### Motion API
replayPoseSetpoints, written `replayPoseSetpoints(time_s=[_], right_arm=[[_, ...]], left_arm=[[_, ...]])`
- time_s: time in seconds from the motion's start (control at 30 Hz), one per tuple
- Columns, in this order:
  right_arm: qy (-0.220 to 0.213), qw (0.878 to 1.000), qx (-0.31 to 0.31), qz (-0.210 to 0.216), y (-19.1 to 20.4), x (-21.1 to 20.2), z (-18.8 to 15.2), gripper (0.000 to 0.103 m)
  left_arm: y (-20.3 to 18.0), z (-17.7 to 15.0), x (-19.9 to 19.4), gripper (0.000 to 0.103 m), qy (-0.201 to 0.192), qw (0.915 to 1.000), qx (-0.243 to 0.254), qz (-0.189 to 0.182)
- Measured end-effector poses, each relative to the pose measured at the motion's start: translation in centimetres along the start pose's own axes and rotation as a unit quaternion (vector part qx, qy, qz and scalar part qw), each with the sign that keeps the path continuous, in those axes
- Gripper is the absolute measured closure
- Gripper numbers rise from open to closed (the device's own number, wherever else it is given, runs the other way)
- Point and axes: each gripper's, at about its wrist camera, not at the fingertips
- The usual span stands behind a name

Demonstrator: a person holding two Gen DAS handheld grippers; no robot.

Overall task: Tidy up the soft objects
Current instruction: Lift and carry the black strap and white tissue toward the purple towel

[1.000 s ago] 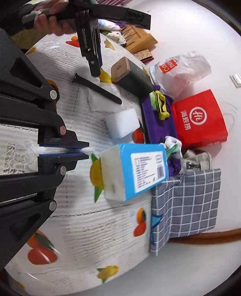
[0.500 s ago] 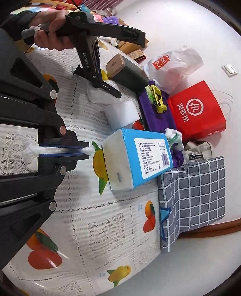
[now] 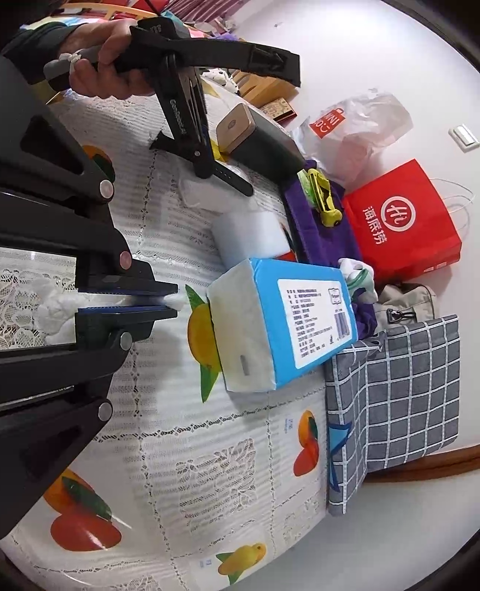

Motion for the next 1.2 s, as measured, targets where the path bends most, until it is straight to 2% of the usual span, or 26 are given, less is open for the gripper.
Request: replayPoseSetpoints(time_s=[0.3, 0.5, 0.77, 1.2], right_arm=[[-0.011, 1.0, -0.001, -0.009, 0.2, -1.2, 0.6, 0.098], [-0.017, 1.0, 0.0, -0.013, 0.4, -2.3, 1.2, 0.098], [-0.012, 1.0, -0.001, -0.024, 0.4, -2.9, 1.8, 0.098], [-0.028, 0.999, -0.019, -0.018, 2.1, -5.2, 4.0, 0.098]], left_arm=[[1.8, -1.2, -3.0, 0.085, -0.016, 0.9996, -0.024, 0.005], [3.1, -2.2, -5.2, 0.085, -0.027, 0.9979, -0.058, -0.004], [4.2, -3.1, -7.6, 0.085, -0.044, 0.9959, -0.079, -0.004], [4.4, -1.3, -11.2, 0.085, -0.078, 0.9932, -0.086, -0.008]])
Point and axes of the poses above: each gripper's, at about its wrist camera, not at the fingertips, and x roughly the way its jaws point, y to its left, z to its top, and after that the axes turned 13 degrees about -z, right-handed
